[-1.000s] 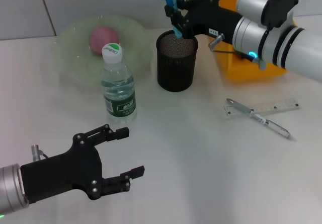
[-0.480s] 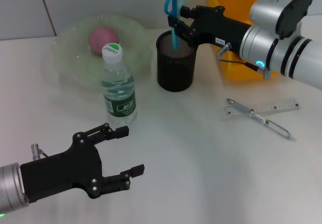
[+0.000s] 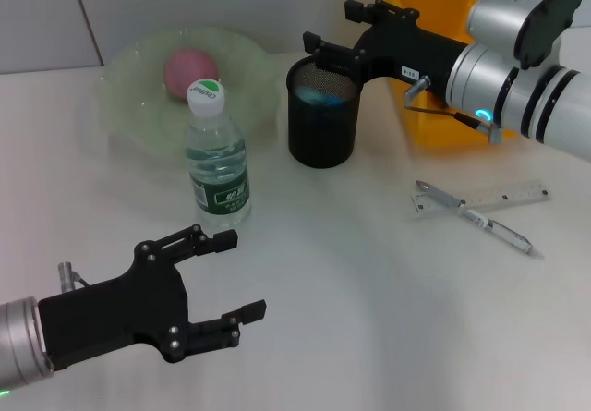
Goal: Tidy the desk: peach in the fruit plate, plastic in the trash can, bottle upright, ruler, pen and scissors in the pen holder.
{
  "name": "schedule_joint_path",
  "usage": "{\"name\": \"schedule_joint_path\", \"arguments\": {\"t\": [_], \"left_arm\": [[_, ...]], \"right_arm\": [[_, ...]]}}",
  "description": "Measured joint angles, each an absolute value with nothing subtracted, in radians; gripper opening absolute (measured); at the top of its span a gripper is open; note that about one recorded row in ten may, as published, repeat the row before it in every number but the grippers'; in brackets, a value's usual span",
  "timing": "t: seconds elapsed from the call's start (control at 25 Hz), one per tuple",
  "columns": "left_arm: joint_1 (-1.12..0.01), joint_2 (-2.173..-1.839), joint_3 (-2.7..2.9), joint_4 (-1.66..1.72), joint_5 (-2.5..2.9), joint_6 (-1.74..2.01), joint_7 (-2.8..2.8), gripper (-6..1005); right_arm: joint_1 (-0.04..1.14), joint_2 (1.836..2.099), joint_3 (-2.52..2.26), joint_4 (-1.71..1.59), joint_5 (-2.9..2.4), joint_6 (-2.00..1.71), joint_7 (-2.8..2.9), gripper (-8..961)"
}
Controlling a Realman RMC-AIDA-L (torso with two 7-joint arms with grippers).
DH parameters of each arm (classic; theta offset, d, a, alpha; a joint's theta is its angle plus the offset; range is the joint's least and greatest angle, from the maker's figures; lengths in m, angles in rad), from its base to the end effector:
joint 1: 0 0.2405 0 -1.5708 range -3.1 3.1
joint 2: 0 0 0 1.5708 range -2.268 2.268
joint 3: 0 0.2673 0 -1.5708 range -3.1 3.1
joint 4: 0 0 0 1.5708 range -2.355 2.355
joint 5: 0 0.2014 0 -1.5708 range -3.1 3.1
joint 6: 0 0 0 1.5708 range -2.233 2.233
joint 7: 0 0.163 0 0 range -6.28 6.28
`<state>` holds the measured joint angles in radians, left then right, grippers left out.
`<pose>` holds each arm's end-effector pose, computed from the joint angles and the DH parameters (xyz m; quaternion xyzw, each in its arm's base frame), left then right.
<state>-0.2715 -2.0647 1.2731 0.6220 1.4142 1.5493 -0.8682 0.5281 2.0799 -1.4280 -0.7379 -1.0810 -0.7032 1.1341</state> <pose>-0.2553 0.2591 -0.0575 -0.9375 -0.0367 -0.3189 0.1343 0.2005 0.4255 -0.0396 -0.8700 0.1776 0.2670 0.3746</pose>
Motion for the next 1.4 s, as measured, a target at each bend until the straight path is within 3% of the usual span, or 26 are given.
{"name": "schedule_joint_path", "arguments": {"t": [0.2, 0.24, 0.28, 0.44, 0.52, 0.68, 0.84, 1.04, 1.2, 1.28, 1.4], "left_arm": [[-0.275, -2.064, 1.272, 0.615, 1.414, 1.549, -0.87, 787], [-0.275, -2.064, 1.272, 0.614, 1.414, 1.55, -0.871, 787], [-0.276, -2.064, 1.272, 0.614, 1.414, 1.55, -0.874, 787], [-0.276, -2.064, 1.272, 0.614, 1.414, 1.55, -0.874, 787], [-0.278, -2.063, 1.272, 0.612, 1.416, 1.55, -0.882, 787], [-0.278, -2.064, 1.272, 0.612, 1.42, 1.55, -0.882, 787], [-0.275, -2.065, 1.271, 0.611, 1.421, 1.549, -0.882, 786], [-0.273, -2.065, 1.258, 0.609, 1.418, 1.545, -0.896, 786], [-0.275, -2.065, 1.243, 0.609, 1.418, 1.543, -0.908, 786], [-0.277, -2.065, 1.236, 0.608, 1.416, 1.534, -0.916, 786], [-0.278, -2.066, 1.231, 0.601, 1.415, 1.517, -0.92, 786]], "right_arm": [[0.499, 2.065, -1.434, -0.813, -1.142, -0.742, 1.278, 748], [0.484, 2.053, -1.432, -0.855, -1.195, -0.77, 1.354, 775], [0.46, 2.018, -1.408, -0.964, -1.362, -0.859, 1.564, 801], [0.462, 1.99, -1.299, -1.106, -1.629, -1.062, 1.846, 800], [0.487, 1.988, -1.189, -1.191, -1.79, -1.231, 1.965, 800], [0.591, 1.965, -1.006, -1.341, -2.071, -1.605, 2.063, 799], [0.637, 1.953, -0.991, -1.417, -2.187, -1.712, 2.048, 798], [0.686, 1.965, -1.1, -1.504, -2.434, -1.756, 1.997, 796], [0.732, 2.007, -1.133, -1.505, -2.569, -1.759, 1.903, 794], [0.761, 2.043, -1.133, -1.471, -2.674, -1.758, 1.822, 793], [0.78, 2.056, -1.133, -1.427, -2.723, -1.749, 1.797, 792]]}}
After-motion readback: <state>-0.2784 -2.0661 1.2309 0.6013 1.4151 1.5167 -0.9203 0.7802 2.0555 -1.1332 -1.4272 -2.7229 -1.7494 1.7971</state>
